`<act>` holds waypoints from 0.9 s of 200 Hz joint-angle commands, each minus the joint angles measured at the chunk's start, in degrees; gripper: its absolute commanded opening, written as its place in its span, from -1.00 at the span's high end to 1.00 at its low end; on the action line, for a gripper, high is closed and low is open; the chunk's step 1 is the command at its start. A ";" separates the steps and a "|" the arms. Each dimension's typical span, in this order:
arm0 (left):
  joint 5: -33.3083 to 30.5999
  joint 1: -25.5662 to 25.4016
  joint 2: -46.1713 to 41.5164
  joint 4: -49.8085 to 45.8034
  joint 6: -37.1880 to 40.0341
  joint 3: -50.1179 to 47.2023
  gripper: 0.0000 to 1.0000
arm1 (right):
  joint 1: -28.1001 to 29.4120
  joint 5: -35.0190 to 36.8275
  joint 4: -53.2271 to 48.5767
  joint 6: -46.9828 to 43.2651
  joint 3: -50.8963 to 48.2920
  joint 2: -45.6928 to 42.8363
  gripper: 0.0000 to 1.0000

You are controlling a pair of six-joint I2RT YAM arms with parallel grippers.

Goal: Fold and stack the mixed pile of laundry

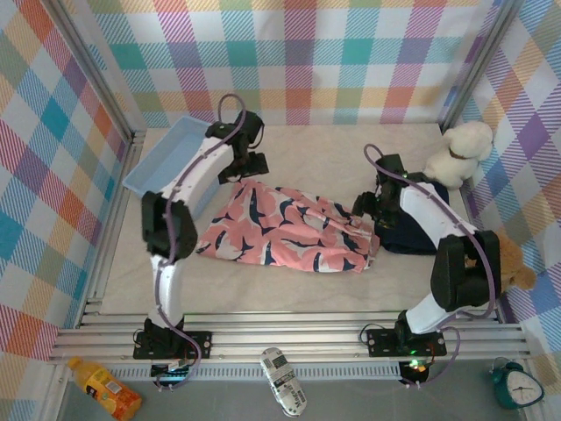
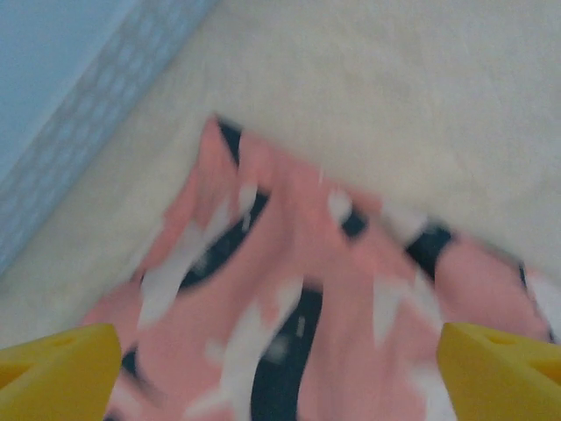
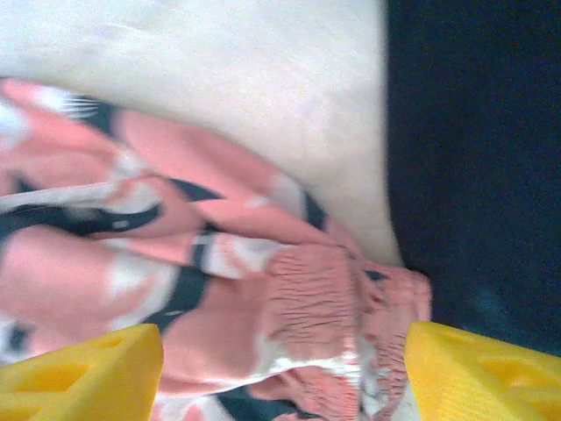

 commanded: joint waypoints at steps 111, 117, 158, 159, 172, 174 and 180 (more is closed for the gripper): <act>7.53 -2.22 -13.55 24.74 -20.40 -50.55 1.00 | 10.21 -14.46 1.42 -24.18 17.67 22.15 -0.12; 6.73 -2.19 -12.96 24.53 -20.02 -50.39 1.00 | 10.44 -14.66 1.71 -23.83 17.37 22.38 -0.06; 3.44 -2.27 -9.17 21.64 -17.43 -48.40 1.00 | 10.55 -14.72 0.96 -21.18 16.41 19.89 -0.13; 3.42 -2.27 -9.08 21.54 -17.39 -48.40 1.00 | 10.51 -14.80 0.96 -21.11 16.34 19.67 -0.14; 2.87 -2.24 -8.95 21.13 -16.86 -48.33 1.00 | 10.75 -16.64 1.10 -20.80 15.25 16.94 -0.23; 2.87 -2.20 -9.02 21.05 -16.79 -48.32 1.00 | 10.73 -17.13 1.17 -20.78 15.01 16.45 -0.25; 2.61 -2.19 -9.14 20.95 -16.55 -48.31 1.00 | 11.01 -18.41 1.64 -20.79 14.20 15.24 -0.27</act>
